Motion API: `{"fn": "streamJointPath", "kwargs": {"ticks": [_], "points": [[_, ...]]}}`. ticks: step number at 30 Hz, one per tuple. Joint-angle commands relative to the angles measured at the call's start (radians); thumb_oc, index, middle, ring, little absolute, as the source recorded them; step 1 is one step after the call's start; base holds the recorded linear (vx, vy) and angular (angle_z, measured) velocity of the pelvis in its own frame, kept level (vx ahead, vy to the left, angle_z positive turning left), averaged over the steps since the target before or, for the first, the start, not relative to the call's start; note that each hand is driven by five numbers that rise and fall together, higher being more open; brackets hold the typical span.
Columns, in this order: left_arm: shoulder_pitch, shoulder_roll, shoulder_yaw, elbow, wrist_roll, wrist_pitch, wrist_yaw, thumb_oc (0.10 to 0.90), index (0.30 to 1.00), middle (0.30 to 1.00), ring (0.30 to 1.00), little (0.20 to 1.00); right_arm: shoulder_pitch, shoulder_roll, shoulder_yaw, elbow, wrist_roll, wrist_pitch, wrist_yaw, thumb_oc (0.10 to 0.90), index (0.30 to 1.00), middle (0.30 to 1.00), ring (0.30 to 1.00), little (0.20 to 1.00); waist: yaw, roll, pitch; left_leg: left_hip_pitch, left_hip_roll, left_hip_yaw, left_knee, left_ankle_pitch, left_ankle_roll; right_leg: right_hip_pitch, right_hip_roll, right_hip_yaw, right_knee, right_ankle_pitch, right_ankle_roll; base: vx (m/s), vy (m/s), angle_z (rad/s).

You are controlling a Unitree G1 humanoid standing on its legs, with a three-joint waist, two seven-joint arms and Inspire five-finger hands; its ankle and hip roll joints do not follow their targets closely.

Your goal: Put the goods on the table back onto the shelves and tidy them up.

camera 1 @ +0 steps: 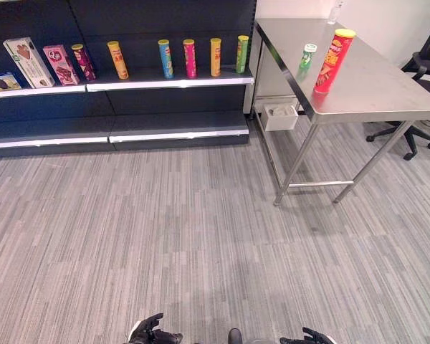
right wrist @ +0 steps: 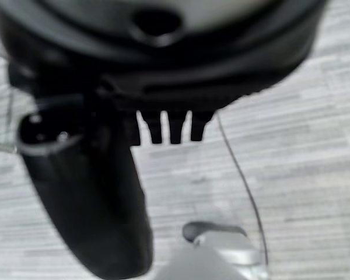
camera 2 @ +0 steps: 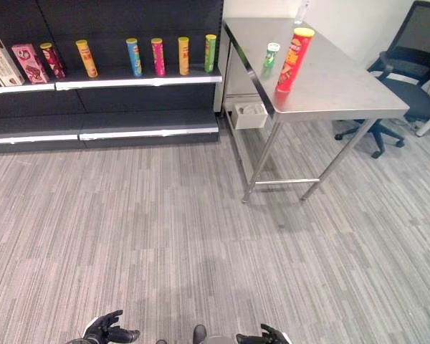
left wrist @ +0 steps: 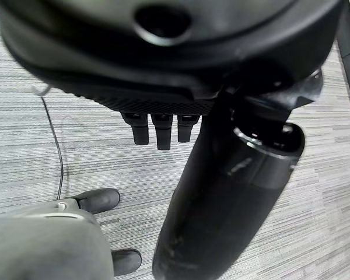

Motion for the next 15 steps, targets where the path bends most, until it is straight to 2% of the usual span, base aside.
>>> {"fn": "streamJointPath", "kwargs": {"ticks": [1,15], "points": [[-0.021,0.03,0.008,0.032,0.016,-0.032,0.03,0.8,0.9,0.9,0.9,0.9,-0.016,-0.05,0.006,0.013,-0.014,-0.028,-0.028,0.8,0.9,0.9,0.9,0.9,0.007,-0.049,-0.048,0.026,0.042,0.059,-0.016,-0.043,-0.085,0.124,-0.116,0.04,-0.208,0.011,0.235,0.02,-0.007,0.04],[-0.021,0.038,0.005,0.022,0.043,-0.033,0.029,0.8,0.9,0.9,0.9,0.9,0.001,-0.033,0.003,0.028,-0.013,-0.025,-0.03,0.8,0.9,0.9,0.9,0.9,-0.002,-0.039,-0.056,0.049,0.047,0.072,-0.016,-0.051,-0.086,0.155,-0.113,0.034,-0.215,0.004,0.235,0.01,-0.003,0.01]]}}
